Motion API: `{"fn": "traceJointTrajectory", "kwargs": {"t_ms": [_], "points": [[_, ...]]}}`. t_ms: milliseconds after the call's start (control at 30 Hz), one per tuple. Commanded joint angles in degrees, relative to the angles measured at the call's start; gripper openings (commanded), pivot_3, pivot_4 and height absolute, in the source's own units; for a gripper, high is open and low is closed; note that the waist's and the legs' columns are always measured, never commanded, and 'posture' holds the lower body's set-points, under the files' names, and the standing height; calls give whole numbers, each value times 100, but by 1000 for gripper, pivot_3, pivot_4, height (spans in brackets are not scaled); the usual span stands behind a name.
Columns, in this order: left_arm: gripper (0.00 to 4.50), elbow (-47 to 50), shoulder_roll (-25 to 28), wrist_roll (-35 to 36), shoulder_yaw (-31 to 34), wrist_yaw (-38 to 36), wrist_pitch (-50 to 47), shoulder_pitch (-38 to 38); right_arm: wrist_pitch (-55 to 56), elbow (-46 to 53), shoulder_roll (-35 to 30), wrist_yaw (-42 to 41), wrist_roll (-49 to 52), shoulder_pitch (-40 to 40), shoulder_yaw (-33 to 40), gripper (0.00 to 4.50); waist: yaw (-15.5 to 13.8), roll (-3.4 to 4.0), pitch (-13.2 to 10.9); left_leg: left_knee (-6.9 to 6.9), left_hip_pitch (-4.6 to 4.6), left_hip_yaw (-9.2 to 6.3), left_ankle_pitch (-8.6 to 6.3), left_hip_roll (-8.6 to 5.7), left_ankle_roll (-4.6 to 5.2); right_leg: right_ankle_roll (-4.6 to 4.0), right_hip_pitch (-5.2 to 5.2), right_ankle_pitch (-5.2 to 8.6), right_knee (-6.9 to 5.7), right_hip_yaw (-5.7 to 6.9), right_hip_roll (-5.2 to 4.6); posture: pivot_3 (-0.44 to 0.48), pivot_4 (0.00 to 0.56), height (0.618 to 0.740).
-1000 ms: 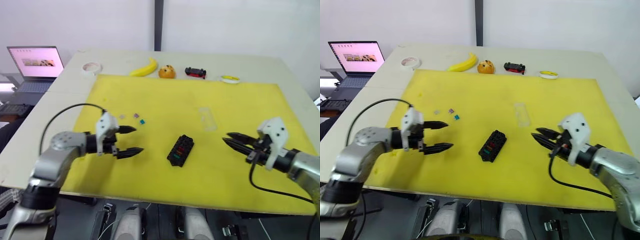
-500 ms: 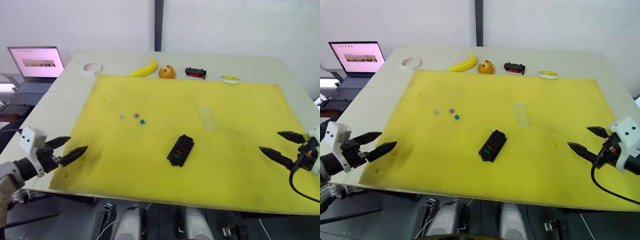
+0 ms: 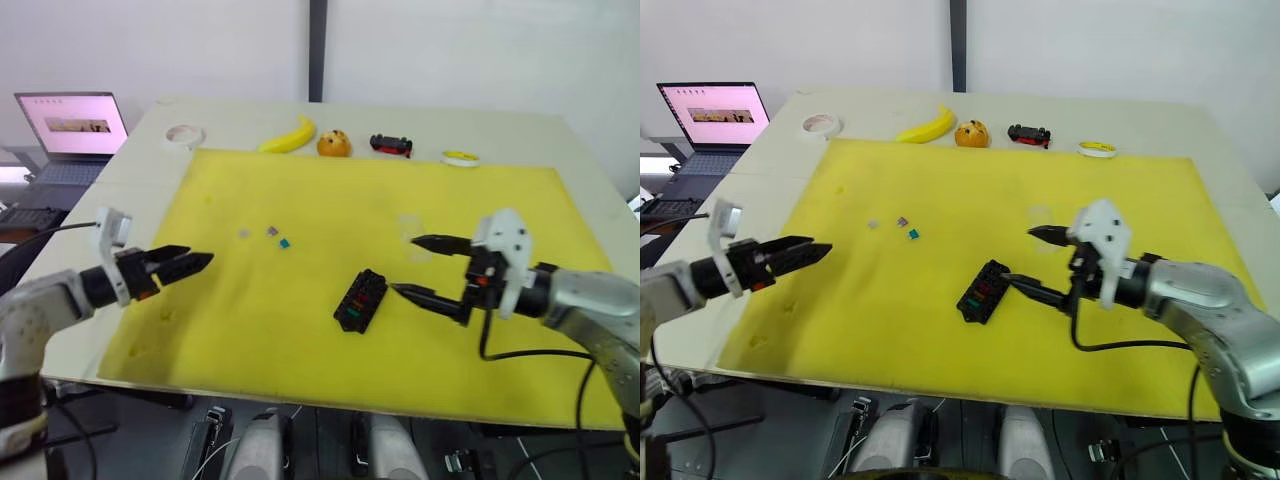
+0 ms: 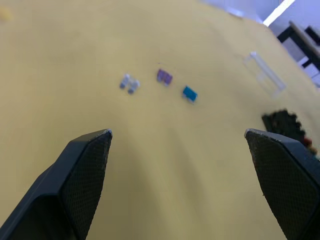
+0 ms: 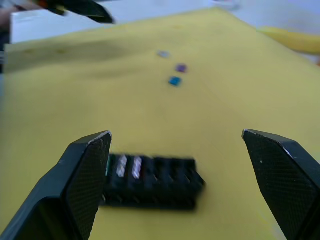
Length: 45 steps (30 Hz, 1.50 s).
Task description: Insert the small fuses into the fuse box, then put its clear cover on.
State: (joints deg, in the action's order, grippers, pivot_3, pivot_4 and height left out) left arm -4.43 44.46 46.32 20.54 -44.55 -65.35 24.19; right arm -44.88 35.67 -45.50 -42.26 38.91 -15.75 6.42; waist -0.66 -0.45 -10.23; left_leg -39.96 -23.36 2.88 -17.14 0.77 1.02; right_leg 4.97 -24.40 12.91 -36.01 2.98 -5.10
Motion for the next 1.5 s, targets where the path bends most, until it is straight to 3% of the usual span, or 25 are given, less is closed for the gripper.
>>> {"fn": "traceJointTrajectory", "kwargs": {"t_ms": [33, 167, 233, 333, 667, 967, 1500], "points": [[4500, -721, -3, 14, -174, 157, -694, 587, 21, 52, 170, 187, -157, -364, -380, 4432, 2, -1, -1, 0, -3, 0, 0, -4, 0, 0, -3, 0, 1, 0, 0, 0, 150, 740], [4500, -1946, -275, 77, 155, 588, -1513, 1615, 117, -109, 387, 329, -465, -591, -805, 4432, -12, -14, -2, -2, -3, -2, 1, -4, -1, 1, -4, 0, -3, 2, 1, 0, 150, 740], [4500, -2080, -374, -129, 71, 767, -1346, 1817, 176, -154, 472, 383, -611, -604, -941, 4432, -5, -19, 0, -3, -4, -4, 3, -6, -4, 1, -3, 0, -6, 5, 1, 0, 150, 740], [4500, -2713, -623, -16, 462, 1062, -1767, 2279, 276, -192, 682, 539, -813, -511, -1119, 4432, 3, -20, 0, -2, -5, -3, 3, -5, -4, 1, -4, 0, -4, 3, 0, 0, 150, 740], [4500, -3729, -1111, -39, 1493, 1816, -1634, 2337, 203, -92, 1041, 829, -1031, -533, -1261, 4432, 37, -23, 2, -1, -2, -4, 8, -1, -13, 1, -7, -1, -12, 4, -1, 0, 150, 740], [4500, -4049, -1473, -128, 1597, 1993, -1403, 2434, 130, -89, 1009, 824, -1065, -547, -1196, 4432, -11, -23, 5, -1, -1, -4, 10, -5, -16, 1, -4, -1, -12, 4, -6, 0, 150, 740], [4500, -4577, -1854, -475, 1155, 1803, -1051, 2851, 1, 107, 1056, 1050, -1116, -413, -1169, 4432, -177, -23, 8, -2, -1, -11, 10, -35, -15, 2, 9, -1, -10, 15, -33, 0, 150, 740]]}}
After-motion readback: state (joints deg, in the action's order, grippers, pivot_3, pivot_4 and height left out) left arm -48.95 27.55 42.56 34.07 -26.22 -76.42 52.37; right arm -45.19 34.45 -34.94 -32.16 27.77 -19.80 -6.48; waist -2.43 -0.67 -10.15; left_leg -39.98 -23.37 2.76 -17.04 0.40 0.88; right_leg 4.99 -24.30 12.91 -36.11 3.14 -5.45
